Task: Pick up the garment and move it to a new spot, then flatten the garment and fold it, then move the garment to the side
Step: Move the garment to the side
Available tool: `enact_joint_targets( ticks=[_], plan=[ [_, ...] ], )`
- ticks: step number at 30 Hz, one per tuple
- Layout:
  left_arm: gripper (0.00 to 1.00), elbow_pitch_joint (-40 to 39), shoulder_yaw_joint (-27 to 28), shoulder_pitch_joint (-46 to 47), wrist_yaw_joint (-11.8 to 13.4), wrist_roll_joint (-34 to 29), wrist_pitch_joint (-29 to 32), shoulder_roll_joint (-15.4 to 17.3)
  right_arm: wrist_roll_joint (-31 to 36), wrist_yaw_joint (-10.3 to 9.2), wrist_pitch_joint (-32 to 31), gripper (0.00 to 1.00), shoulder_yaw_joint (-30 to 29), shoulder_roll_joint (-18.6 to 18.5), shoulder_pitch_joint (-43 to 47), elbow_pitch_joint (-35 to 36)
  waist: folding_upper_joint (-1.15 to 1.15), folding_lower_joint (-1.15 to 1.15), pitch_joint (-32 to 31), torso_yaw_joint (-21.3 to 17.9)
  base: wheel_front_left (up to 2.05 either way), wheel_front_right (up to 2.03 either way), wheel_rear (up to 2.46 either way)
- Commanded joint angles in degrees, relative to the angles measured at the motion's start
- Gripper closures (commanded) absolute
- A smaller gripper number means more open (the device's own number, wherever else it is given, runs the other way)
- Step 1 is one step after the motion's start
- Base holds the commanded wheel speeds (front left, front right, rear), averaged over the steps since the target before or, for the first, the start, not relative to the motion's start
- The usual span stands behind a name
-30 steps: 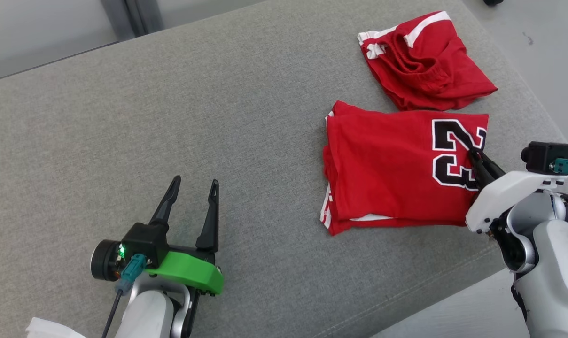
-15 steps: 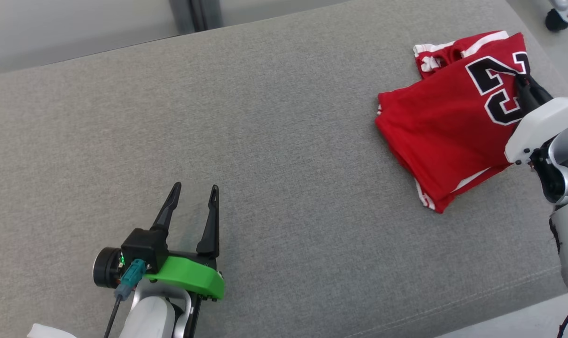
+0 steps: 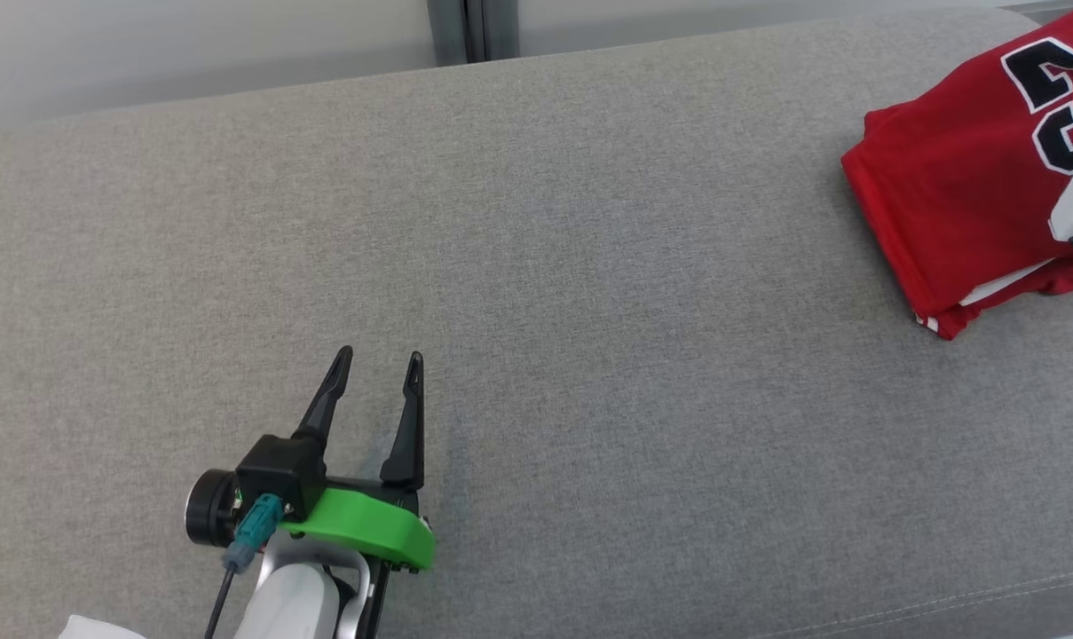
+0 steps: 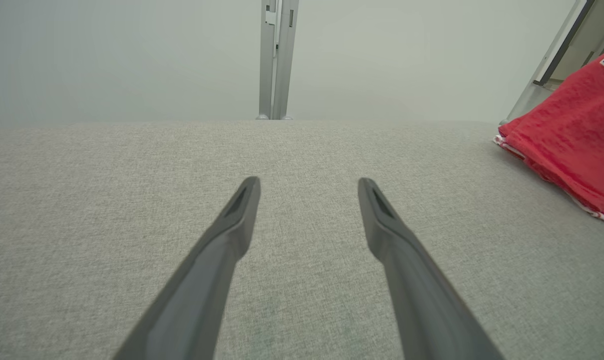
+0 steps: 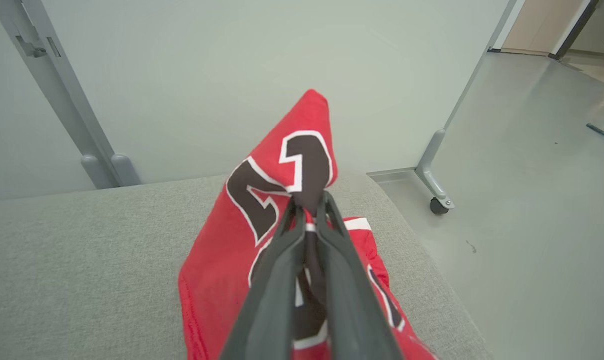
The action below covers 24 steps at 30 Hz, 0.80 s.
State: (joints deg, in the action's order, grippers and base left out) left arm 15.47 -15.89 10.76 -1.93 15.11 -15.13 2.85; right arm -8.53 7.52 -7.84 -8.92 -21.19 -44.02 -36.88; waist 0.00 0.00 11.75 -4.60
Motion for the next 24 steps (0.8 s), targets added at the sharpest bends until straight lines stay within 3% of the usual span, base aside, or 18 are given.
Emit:
enact_joint_targets(
  ticks=[1,12,13,14,15,16,19,24],
  plan=[
    [0.0,-0.2,-0.1,-0.1,0.3,0.3,0.0,0.1,1.2,-0.06,-0.6,1.0,-0.6,-1.5,-1.2,-0.9,0.0,0.0,0.7,0.7,0.0,0.0,0.0],
    [0.0,-0.2,-0.7,2.0,-0.3,-1.4,0.0,0.1,9.0,-0.06,-0.7,1.0,-5.2,-9.0,-3.3,-7.2,0.0,0.0,5.4,4.1,0.0,0.0,0.0],
    [0.0,-0.1,-0.7,2.3,-0.4,-1.6,0.0,0.1,9.9,-0.06,0.0,0.91,-6.3,-9.5,-3.4,-8.0,0.0,0.0,5.8,4.5,0.0,0.0,0.0],
    [0.0,-0.1,-0.6,2.4,-0.4,-1.7,0.0,0.1,11.0,-0.06,0.4,0.61,-7.6,-9.8,-3.3,-8.8,0.0,0.0,6.1,4.8,0.0,0.0,0.0],
    [0.0,-0.1,-0.6,2.6,-0.5,-1.8,0.0,0.1,12.3,-0.06,1.5,0.07,-9.5,-10.0,-3.4,-9.3,0.0,0.0,6.4,5.2,0.0,0.0,0.0],
    [0.0,-0.1,-0.6,2.8,-0.5,-1.8,0.0,0.1,13.6,-0.06,2.4,0.0,-11.2,-9.9,-3.5,-9.6,0.0,0.0,6.6,5.4,0.0,0.0,0.0],
    [0.0,-0.1,-0.4,3.0,-0.5,-1.9,0.0,0.1,18.9,-0.06,5.7,0.0,-15.0,-8.8,-2.8,-10.3,0.0,0.0,6.9,5.9,0.0,0.0,0.0],
    [0.0,0.1,0.1,2.8,-0.2,-1.7,0.0,0.1,22.4,-0.06,9.7,0.0,-18.3,-6.3,-3.7,-11.7,0.0,0.0,6.5,5.8,0.0,0.0,0.0]
  ],
)
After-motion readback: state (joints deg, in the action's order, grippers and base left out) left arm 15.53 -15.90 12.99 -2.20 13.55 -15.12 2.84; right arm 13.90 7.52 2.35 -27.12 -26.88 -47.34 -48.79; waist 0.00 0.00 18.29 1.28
